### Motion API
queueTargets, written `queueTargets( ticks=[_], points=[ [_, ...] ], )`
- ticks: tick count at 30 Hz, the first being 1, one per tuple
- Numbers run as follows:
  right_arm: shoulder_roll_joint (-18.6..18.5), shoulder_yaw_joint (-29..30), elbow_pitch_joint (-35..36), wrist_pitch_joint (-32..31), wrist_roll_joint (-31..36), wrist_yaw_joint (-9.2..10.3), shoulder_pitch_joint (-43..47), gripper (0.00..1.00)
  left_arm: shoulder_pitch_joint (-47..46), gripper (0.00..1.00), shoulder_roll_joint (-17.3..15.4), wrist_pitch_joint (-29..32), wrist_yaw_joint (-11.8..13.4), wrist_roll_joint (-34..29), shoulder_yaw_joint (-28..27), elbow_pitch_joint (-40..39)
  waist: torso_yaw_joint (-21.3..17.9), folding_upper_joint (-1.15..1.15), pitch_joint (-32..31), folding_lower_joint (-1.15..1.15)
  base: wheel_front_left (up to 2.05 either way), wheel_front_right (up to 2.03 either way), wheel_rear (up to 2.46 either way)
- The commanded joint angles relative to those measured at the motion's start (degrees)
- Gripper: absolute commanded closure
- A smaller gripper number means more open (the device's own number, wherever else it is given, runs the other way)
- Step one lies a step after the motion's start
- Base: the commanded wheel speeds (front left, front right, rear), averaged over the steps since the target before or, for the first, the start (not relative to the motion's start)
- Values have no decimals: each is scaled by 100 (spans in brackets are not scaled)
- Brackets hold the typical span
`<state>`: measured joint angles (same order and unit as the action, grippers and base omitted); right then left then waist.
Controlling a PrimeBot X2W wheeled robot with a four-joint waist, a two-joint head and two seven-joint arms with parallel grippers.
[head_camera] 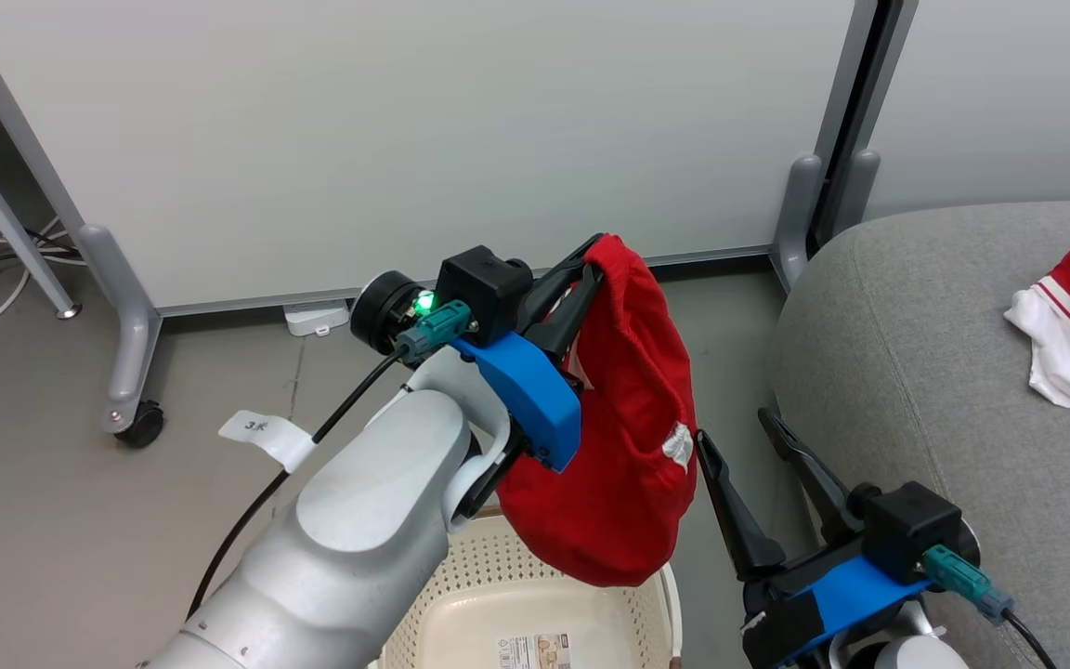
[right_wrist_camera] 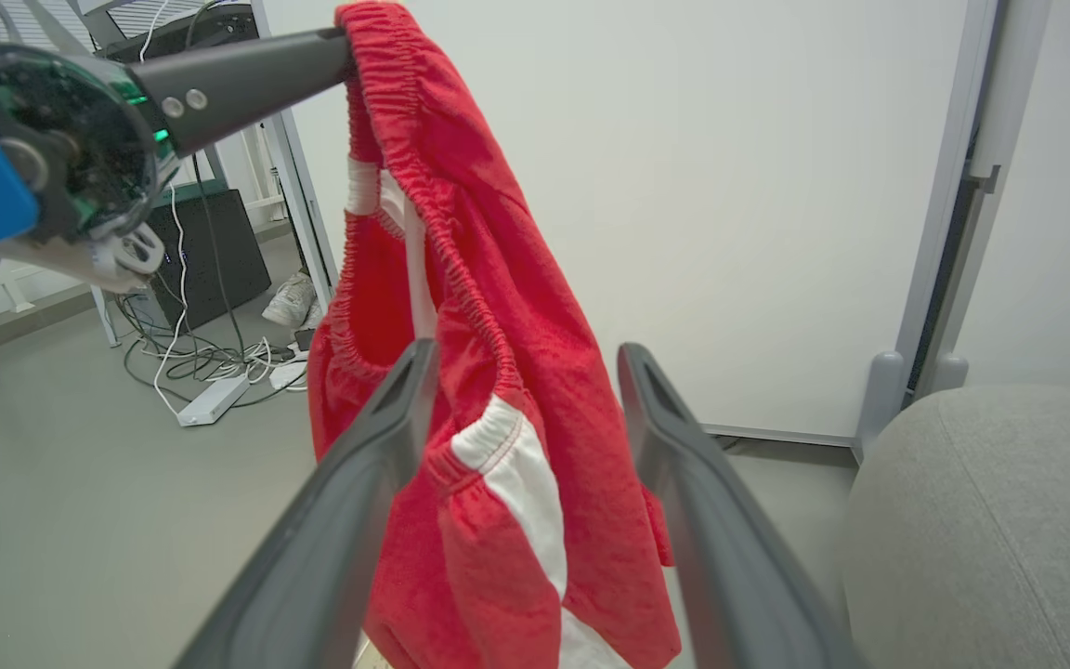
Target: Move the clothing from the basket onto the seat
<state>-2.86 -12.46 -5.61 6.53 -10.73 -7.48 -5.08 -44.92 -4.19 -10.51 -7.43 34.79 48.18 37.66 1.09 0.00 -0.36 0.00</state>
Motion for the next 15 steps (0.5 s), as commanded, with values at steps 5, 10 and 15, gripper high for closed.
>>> queueTargets(
  ticks=[5, 10, 15],
  points=[
    [-7, -37, 13, -78, -55, -3, 58, 0, -117, 100, 35, -86, -2, 104, 142, 77, 22, 0, 20, 0, 0, 0, 0],
    [-7, -115, -123, -264, -88, -3, -165, 0, -191, 100, 70, -147, -2, 155, 227, 117, 52, 0, 128, 0, 0, 0, 0],
    [-7, -280, -496, -498, -247, -3, -614, 0, -296, 100, 95, -208, -2, 197, 307, 160, 65, 0, 251, 0, 0, 0, 0]
  ],
)
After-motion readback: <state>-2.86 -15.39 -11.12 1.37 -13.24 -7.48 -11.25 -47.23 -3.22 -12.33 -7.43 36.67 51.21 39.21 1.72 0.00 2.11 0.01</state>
